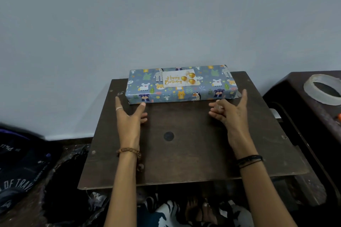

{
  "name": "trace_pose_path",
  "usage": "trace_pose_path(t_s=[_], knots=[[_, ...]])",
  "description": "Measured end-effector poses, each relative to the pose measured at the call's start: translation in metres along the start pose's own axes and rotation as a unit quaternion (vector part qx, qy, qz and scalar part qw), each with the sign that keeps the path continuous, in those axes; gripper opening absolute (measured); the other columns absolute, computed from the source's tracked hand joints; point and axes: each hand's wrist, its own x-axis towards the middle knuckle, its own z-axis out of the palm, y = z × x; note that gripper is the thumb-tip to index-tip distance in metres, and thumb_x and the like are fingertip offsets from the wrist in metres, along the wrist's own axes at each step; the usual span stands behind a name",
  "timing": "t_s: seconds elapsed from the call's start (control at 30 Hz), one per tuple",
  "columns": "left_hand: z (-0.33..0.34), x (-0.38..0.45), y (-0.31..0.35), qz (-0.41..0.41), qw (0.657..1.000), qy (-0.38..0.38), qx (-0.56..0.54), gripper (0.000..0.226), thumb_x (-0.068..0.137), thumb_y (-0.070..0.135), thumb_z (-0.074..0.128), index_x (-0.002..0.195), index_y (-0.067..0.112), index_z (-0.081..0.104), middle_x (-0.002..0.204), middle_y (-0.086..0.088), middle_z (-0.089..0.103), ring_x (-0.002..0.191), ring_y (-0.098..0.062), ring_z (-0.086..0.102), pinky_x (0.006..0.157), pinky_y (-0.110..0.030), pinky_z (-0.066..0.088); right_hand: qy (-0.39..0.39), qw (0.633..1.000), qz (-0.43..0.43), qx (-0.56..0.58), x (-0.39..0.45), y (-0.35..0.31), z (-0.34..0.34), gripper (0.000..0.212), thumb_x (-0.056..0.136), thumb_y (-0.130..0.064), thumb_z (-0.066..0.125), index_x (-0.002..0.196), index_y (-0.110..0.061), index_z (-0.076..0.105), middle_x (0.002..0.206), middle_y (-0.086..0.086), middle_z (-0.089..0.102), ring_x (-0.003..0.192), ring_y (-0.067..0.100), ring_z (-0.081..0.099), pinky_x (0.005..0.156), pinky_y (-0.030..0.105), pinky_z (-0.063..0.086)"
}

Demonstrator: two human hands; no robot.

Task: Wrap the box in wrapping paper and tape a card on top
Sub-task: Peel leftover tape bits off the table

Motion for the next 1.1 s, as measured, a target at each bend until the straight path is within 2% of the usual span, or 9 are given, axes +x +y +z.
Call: trace_pose_path(t_s=[0.13, 0.27, 0.4, 0.5, 0.63, 0.73, 0.83, 0.97, 1.1], knots=[[0.003, 0.006, -0.001, -0.004, 0.999, -0.033, 0.006, 0.065, 0.084, 0.018, 0.067, 0.14, 0.019, 0.035, 0.131, -0.006, 0.05, 0.068, -0.014, 0.062, 0.053, -0.017, 0.053, -0.003, 0.999, 0.046, 0.014, 0.004, -0.007, -0.005, 0.054, 0.088, 0.002, 0.051, 0.132, -0.024, 0.033, 0.073, 0.01, 0.063, 0.048, 0.008, 0.059, 0.046, 0.02, 0.051], [0.001, -0.002, 0.007, 0.022, 0.998, 0.053, 0.007, 0.052, 0.08, 0.034, 0.069, 0.119, 0.006, 0.05, 0.125, -0.018, 0.049, 0.069, -0.016, 0.055, 0.043, -0.019, 0.047, 0.048, 0.998, 0.024, -0.033, -0.004, -0.008, -0.009, 0.026, 0.089, -0.005, 0.048, 0.107, -0.023, 0.039, 0.066, 0.003, 0.054, 0.046, 0.01, 0.047, 0.038, 0.018, 0.041], [-0.009, -0.032, 0.021, 0.036, 0.976, 0.203, 0.071, 0.037, 0.087, 0.036, 0.06, 0.101, 0.006, 0.043, 0.116, -0.011, 0.044, 0.091, -0.018, 0.048, 0.066, -0.031, 0.041, 0.087, 0.973, -0.009, -0.213, -0.022, -0.006, -0.021, 0.003, 0.085, -0.019, 0.045, 0.084, -0.02, 0.043, 0.069, 0.005, 0.052, 0.053, 0.017, 0.044, 0.048, 0.028, 0.036], [-0.016, -0.048, 0.025, 0.009, 0.945, 0.264, 0.192, 0.047, 0.084, 0.031, 0.063, 0.112, 0.0, 0.043, 0.125, -0.017, 0.041, 0.114, -0.032, 0.04, 0.087, -0.041, 0.034, 0.088, 0.922, -0.058, -0.374, -0.044, -0.008, -0.033, 0.017, 0.087, -0.027, 0.043, 0.088, -0.013, 0.052, 0.08, 0.007, 0.052, 0.075, 0.027, 0.047, 0.065, 0.033, 0.033], [-0.013, -0.067, 0.029, -0.001, 0.925, 0.262, 0.274, 0.06, 0.077, 0.02, 0.066, 0.127, 0.007, 0.036, 0.131, -0.016, 0.035, 0.12, -0.035, 0.033, 0.097, -0.046, 0.025, 0.129, 0.868, -0.123, -0.463, -0.065, -0.015, -0.043, 0.026, 0.091, -0.023, 0.041, 0.077, -0.005, 0.054, 0.076, 0.012, 0.055, 0.074, 0.032, 0.05, 0.064, 0.034, 0.034], [0.003, -0.079, 0.031, 0.067, 0.918, 0.224, 0.319, 0.063, 0.075, 0.015, 0.064, 0.132, 0.011, 0.035, 0.139, -0.014, 0.031, 0.129, -0.034, 0.026, 0.103, -0.048, 0.02, 0.159, 0.841, -0.165, -0.49, -0.069, -0.014, -0.044, 0.027, 0.09, -0.021, 0.042, 0.073, -0.003, 0.052, 0.071, 0.012, 0.052, 0.069, 0.032, 0.049, 0.062, 0.035, 0.034], [0.028, -0.085, 0.032, 0.15, 0.906, 0.133, 0.372, 0.052, 0.082, 0.018, 0.061, 0.131, 0.015, 0.043, 0.147, -0.008, 0.027, 0.14, -0.028, 0.013, 0.11, -0.047, 0.01, 0.162, 0.834, -0.233, -0.473, -0.064, -0.015, -0.04, 0.018, 0.091, -0.017, 0.044, 0.076, -0.008, 0.05, 0.071, 0.008, 0.054, 0.067, 0.028, 0.049, 0.06, 0.035, 0.037], [0.077, -0.087, 0.038, 0.284, 0.877, -0.01, 0.388, 0.035, 0.086, 0.016, 0.056, 0.121, 0.02, 0.055, 0.145, 0.0, 0.038, 0.144, -0.02, 0.009, 0.113, -0.045, -0.006, 0.098, 0.877, -0.278, -0.38, -0.029, -0.016, -0.039, 0.021, 0.095, -0.012, 0.043, 0.099, -0.011, 0.064, 0.088, 0.007, 0.062, 0.077, 0.017, 0.053, 0.065, 0.032, 0.038], [0.121, -0.077, 0.042, 0.293, 0.811, -0.199, 0.466, 0.037, 0.095, 0.022, 0.042, 0.132, 0.024, 0.048, 0.15, 0.006, 0.031, 0.145, -0.014, 0.001, 0.109, -0.042, -0.02, 0.066, 0.895, -0.226, -0.378, 0.021, -0.011, -0.043, 0.031, 0.098, -0.023, 0.049, 0.123, -0.008, 0.059, 0.114, 0.009, 0.061, 0.101, 0.018, 0.054, 0.077, 0.021, 0.034]])
